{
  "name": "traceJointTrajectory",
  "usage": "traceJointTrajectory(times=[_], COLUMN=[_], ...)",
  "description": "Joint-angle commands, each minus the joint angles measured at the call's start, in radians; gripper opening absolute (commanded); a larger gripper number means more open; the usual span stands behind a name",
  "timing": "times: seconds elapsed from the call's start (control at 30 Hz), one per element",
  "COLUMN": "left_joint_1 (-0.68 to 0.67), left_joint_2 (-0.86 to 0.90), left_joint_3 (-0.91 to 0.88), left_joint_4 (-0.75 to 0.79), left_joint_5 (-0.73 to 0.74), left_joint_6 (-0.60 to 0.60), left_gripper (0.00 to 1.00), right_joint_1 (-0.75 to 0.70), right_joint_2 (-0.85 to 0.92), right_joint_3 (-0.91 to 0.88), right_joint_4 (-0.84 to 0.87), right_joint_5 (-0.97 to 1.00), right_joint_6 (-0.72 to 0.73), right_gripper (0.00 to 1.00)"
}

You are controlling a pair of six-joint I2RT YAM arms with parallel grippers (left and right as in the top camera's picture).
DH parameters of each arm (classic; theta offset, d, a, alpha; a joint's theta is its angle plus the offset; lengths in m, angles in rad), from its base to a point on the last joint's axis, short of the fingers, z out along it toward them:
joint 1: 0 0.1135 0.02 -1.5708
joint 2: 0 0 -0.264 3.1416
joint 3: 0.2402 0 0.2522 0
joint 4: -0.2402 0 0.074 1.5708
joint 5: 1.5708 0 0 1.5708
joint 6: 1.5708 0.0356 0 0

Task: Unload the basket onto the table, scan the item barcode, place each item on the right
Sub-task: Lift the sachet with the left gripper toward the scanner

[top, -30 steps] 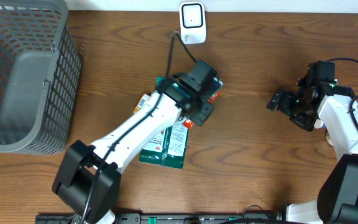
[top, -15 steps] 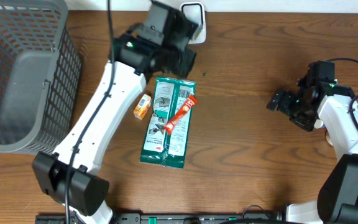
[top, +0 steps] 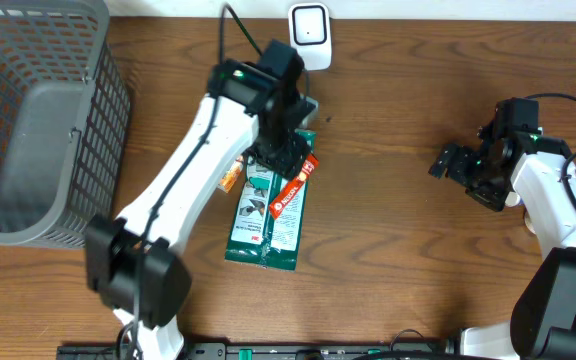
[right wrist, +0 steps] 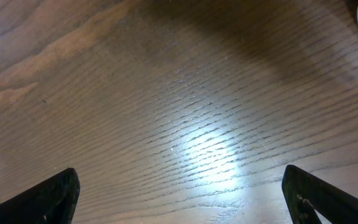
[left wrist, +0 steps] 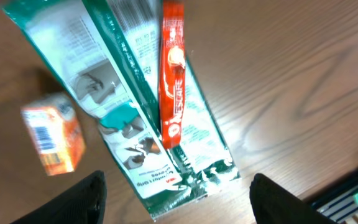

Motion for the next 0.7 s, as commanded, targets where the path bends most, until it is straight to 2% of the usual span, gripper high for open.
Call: traceJointTrajectory(times=[0.0, 0.23, 0.43, 0.67], left_joint_1=[-0.014, -0.044, -0.053, -0.064], left_joint_2=[0.063, 0.109, 0.109, 0.109], left_joint_3=[-0.093, -0.259, -0.277, -0.325], left_joint_4=[0.026, 0.214, 0.329, 0.461], left_joint_5=[-0.014, -0.087, -0.087, -0.087], left_joint_6=[-0.001, -0.033, -0.101, -0.112], left_gripper=[0.71, 0.71, 0.69, 0.65], right_joint_1=[-0.001, -0.001, -0.001, -0.002], right_joint_2=[-0.021, -0.021, -0.021, -0.021], right_joint_3=[-0.005, -0.005, -0.005, -0.005], right_joint_4=[0.000, 0.000, 0.000, 0.000], right_joint_5=[0.009, 0.009, 0.009, 0.009], right_joint_6=[-0.012, -0.012, -0.012, -0.012], right_gripper=[0.99, 0.99, 0.99, 0.99])
